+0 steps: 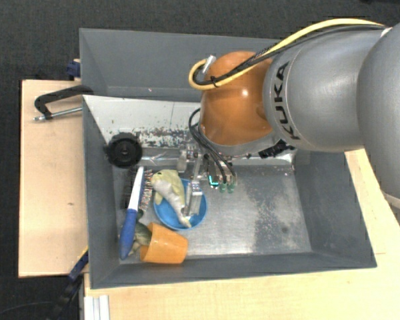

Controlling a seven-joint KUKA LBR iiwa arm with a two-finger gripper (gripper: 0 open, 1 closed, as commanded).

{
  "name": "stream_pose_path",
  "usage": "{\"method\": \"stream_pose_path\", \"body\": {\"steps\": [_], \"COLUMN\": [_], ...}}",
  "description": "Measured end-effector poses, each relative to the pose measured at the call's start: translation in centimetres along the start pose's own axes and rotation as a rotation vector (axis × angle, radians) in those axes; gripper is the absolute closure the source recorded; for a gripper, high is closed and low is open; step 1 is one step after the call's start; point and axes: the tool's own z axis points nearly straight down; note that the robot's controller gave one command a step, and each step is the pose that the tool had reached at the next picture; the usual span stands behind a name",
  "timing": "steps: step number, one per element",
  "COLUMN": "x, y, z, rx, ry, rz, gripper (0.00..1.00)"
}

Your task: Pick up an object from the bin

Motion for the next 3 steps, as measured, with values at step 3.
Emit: {"method": "stream_pose_path", "body": {"steps": [3], "x": [-1.5], "y": [-8.7], "z": [8.4], "rx": [0.002], "ry": [-0.013], "rz": [-0.032], "gripper": [0.0]}}
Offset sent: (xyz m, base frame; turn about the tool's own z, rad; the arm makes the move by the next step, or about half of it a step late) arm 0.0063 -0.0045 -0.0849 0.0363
